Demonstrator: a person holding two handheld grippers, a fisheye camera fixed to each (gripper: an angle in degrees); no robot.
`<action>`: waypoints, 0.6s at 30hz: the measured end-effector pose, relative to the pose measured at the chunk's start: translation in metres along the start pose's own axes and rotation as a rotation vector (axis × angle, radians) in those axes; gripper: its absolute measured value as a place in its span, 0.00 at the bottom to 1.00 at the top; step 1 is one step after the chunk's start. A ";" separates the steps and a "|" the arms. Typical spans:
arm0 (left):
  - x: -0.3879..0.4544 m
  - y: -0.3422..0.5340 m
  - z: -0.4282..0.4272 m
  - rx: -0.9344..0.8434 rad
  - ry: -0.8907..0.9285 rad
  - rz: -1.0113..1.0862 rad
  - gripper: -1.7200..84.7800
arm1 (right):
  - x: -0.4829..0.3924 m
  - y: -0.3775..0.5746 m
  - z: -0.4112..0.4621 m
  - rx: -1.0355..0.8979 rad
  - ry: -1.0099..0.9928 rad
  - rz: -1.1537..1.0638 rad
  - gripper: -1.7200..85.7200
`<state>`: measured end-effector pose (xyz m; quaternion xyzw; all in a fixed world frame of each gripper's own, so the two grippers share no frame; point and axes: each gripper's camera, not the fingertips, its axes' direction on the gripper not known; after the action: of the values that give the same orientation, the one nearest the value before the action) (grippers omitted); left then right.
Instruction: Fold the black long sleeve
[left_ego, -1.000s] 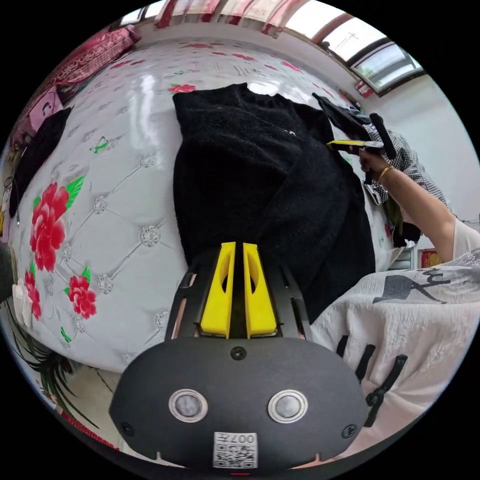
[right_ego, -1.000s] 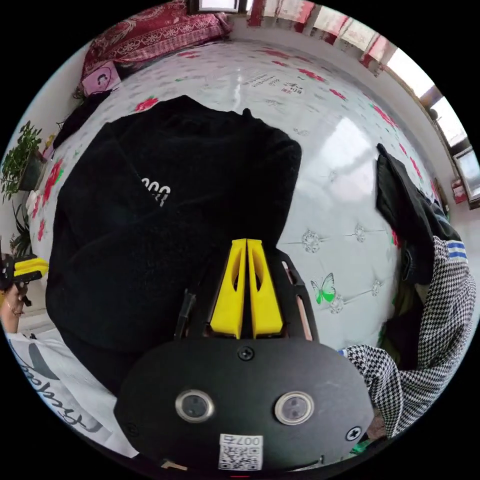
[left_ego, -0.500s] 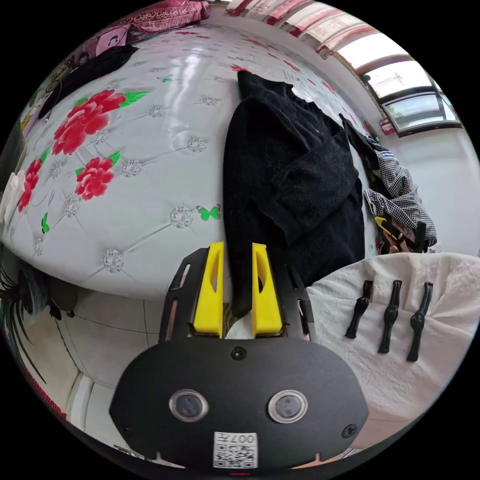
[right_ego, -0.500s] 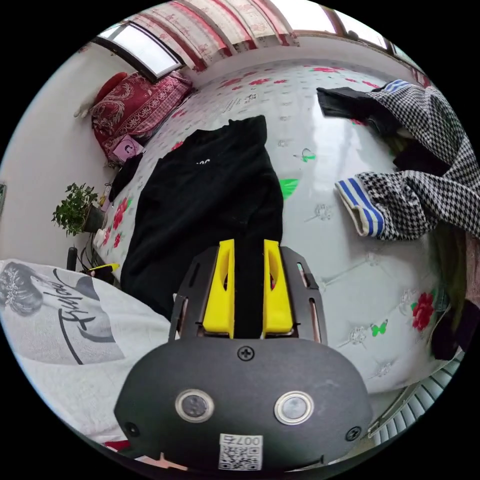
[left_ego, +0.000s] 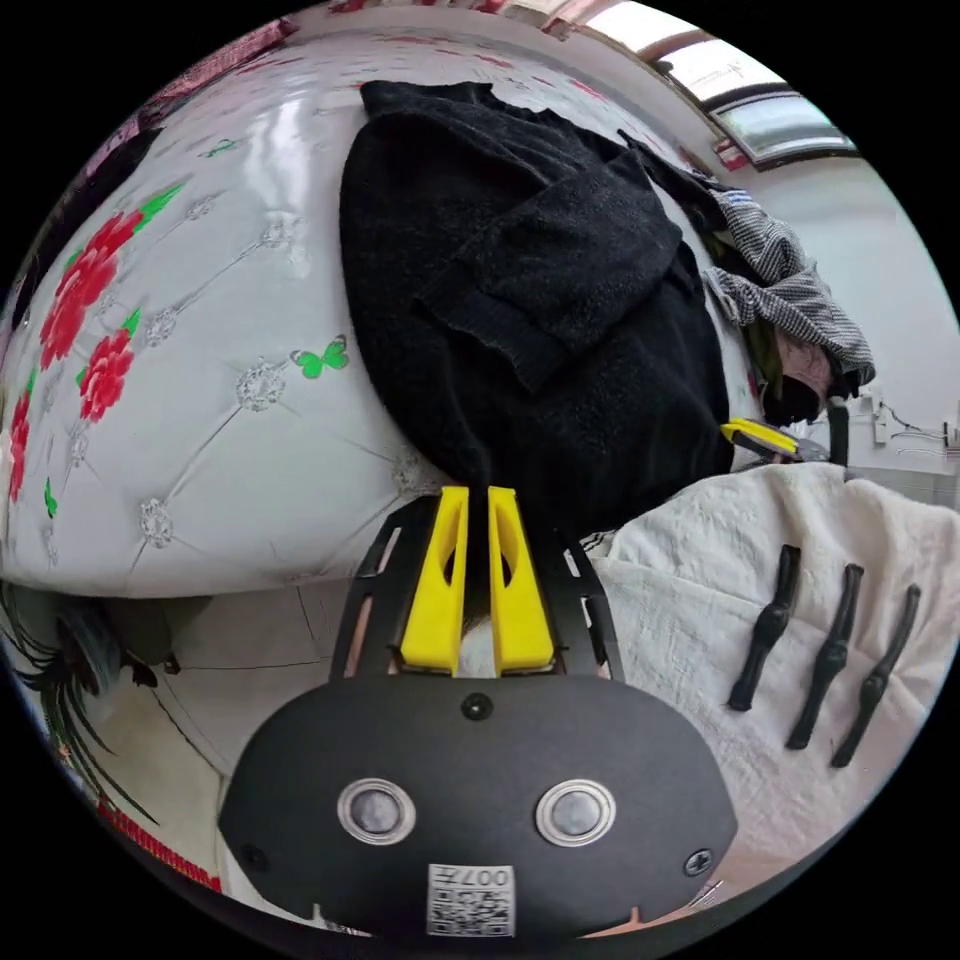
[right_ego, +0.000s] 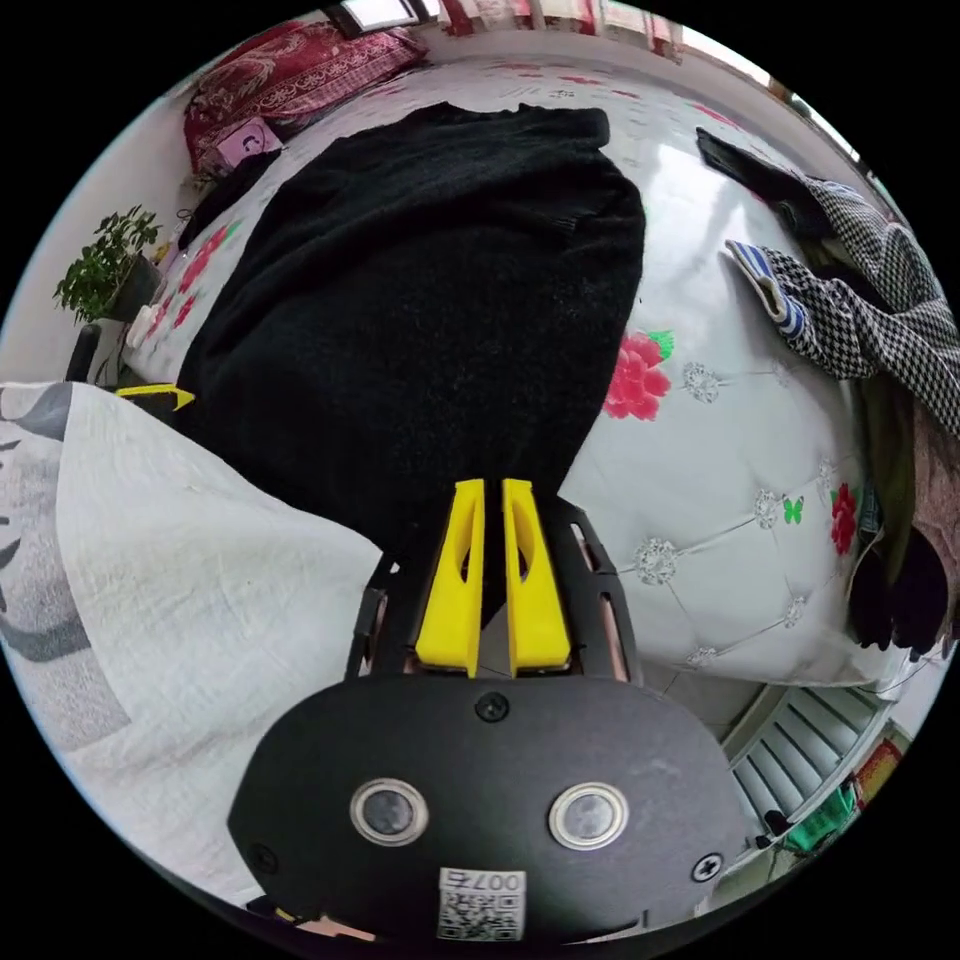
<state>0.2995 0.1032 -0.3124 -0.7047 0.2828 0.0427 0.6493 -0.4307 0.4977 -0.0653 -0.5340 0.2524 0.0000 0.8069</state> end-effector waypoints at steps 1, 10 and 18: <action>-0.005 0.001 -0.010 0.035 0.051 -0.016 0.05 | 0.005 -0.001 -0.011 0.020 -0.026 -0.003 0.04; -0.027 0.002 -0.155 0.460 0.411 0.010 0.04 | 0.107 0.001 -0.126 0.418 -0.528 0.245 0.02; -0.045 -0.035 -0.170 0.393 0.540 0.022 0.04 | 0.145 -0.025 -0.126 0.331 -0.780 0.318 0.03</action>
<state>0.2253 -0.0407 -0.2360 -0.5487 0.4552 -0.1939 0.6739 -0.3488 0.3391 -0.1413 -0.3123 0.0048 0.2847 0.9063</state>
